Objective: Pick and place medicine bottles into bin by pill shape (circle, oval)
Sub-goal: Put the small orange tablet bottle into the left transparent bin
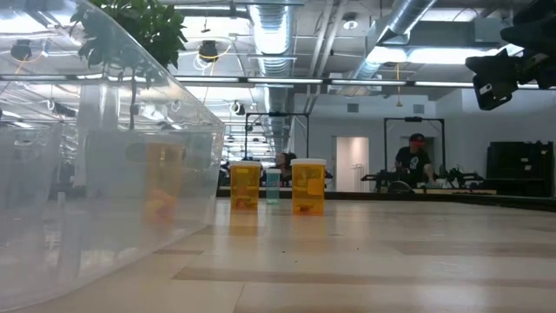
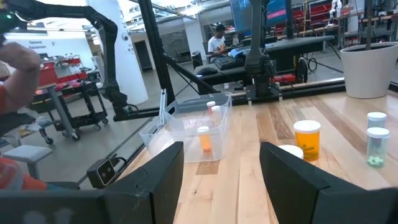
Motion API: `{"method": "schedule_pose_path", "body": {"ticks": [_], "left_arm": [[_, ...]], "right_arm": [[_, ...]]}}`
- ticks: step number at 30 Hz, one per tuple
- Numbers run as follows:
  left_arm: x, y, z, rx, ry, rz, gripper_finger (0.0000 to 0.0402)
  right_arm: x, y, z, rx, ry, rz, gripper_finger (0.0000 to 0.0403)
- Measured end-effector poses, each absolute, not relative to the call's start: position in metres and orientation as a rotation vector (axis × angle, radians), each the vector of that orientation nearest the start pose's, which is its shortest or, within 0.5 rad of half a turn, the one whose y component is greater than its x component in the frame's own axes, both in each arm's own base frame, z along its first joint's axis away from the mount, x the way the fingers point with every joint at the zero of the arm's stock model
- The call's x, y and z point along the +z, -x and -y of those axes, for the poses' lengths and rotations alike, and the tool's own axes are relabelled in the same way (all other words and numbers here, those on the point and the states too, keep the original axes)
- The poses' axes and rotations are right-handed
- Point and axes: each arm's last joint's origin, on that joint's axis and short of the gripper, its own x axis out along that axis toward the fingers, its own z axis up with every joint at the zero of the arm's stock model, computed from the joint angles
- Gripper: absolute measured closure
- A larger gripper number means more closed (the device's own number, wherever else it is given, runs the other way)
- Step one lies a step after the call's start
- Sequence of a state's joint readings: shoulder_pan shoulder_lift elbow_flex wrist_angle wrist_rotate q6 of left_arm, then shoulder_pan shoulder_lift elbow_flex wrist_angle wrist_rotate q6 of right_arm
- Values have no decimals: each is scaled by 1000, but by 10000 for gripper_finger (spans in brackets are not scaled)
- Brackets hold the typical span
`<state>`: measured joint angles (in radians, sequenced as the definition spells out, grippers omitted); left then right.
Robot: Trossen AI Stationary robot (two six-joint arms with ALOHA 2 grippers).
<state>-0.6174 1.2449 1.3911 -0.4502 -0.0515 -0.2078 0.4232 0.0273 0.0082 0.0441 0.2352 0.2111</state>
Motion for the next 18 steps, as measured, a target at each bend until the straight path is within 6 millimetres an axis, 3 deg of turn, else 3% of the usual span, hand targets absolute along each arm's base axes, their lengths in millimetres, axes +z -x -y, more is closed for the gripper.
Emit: {"method": "schedule_pose_path", "body": {"ticks": [7,18], "left_arm": [[376,-212,147,-120,144,-700,287],[328,-230,159,-3,15,-980,287]], "right_arm": [[168,-92,-34,188,-218,4,177],[169,-92,-34,187,-219,5,177]]}}
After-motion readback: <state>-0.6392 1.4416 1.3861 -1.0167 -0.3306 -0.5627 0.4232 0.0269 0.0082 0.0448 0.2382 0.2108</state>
